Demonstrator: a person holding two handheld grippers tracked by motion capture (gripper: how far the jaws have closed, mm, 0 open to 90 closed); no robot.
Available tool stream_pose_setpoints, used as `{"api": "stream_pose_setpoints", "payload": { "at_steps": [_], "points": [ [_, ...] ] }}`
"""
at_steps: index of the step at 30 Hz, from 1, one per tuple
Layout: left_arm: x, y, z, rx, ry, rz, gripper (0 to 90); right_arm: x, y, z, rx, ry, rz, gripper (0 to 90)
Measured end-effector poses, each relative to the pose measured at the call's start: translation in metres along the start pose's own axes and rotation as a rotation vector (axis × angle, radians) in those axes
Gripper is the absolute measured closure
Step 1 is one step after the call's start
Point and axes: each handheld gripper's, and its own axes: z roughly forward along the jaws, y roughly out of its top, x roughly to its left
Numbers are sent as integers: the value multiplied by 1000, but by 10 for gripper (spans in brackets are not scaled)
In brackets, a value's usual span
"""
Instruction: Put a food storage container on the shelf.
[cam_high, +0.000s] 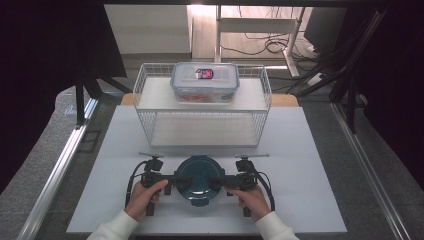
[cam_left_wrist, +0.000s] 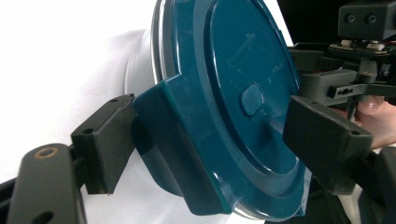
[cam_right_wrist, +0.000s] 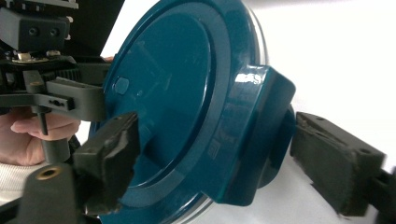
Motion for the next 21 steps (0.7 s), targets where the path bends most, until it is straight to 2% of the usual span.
{"api": "stream_pose_setpoints", "payload": {
  "at_steps": [4, 7, 10, 14, 16, 21],
  "points": [
    [-2, -1, -2, -2, 18, 6, 236, 2, -1, 1, 3, 5, -4, 214],
    [-2, -1, -3, -2, 22, -4, 253, -1, 0, 0, -5, 28, 36, 255],
    [-4, -2, -3, -16, 29, -30, 271, -4, -1, -1, -13, 46, 70, 277],
    [-8, -4, -5, -29, 45, -31, 283, -3, -2, -3, -23, 50, 73, 306],
    [-10, -5, -7, -31, 49, -27, 294, -1, -3, -5, -33, 46, 59, 324],
    [-14, -8, -12, -42, 50, -25, 328, 3, -6, -11, -55, 49, 62, 365]
  ]
}}
